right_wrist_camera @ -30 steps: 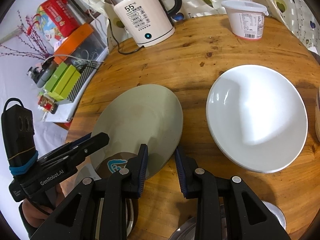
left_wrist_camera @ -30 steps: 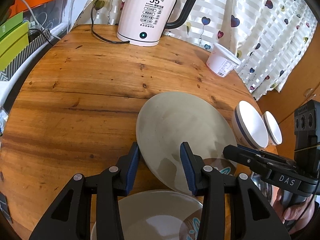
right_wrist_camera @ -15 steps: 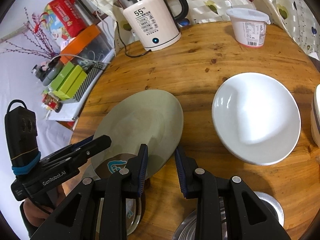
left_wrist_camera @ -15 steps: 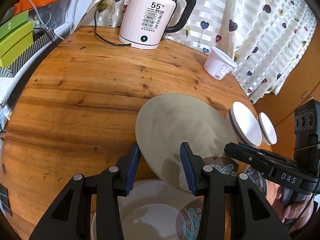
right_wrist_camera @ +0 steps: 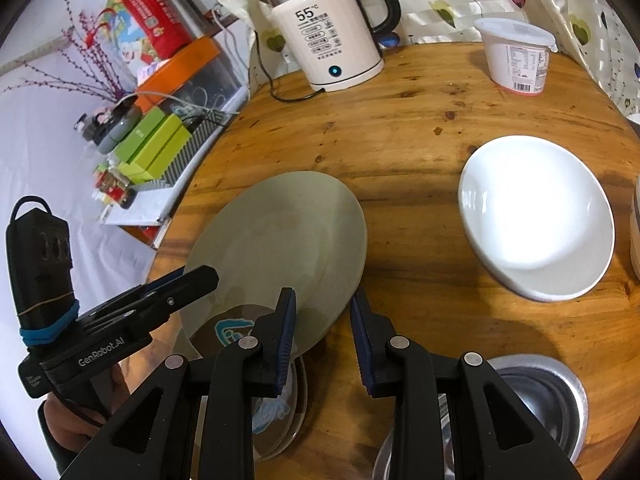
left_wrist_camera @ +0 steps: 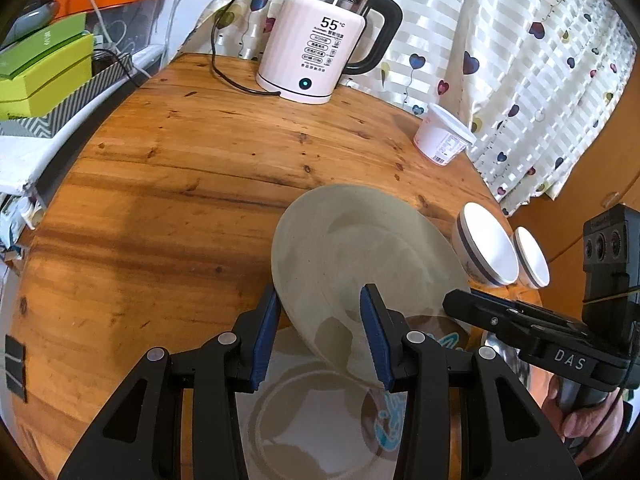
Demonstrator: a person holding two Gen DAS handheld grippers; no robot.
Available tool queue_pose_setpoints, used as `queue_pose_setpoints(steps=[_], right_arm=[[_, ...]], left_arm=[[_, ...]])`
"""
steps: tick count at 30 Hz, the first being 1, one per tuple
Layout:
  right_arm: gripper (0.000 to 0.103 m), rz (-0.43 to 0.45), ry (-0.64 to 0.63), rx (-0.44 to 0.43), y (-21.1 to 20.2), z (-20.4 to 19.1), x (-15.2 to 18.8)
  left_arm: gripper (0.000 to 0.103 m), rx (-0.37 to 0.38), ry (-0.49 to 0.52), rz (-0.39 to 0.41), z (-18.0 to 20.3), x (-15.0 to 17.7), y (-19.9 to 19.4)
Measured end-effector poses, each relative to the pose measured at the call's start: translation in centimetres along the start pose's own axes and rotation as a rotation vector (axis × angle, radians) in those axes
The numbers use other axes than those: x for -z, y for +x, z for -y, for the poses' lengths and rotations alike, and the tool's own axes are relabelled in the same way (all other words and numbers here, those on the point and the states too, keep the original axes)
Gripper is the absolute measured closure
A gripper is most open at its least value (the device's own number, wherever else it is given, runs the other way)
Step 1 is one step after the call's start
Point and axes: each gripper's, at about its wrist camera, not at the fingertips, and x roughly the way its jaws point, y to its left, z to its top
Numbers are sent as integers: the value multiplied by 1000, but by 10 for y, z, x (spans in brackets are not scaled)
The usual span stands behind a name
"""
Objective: Organize plates and bowls
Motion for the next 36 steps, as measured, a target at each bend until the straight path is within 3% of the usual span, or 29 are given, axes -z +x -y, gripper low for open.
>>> queue_pose_setpoints(steps=[36], right_arm=[[76,-118,-117,-26,10,-37,60]], left_arm=[[61,-111,-100,37,-11,85,-52]])
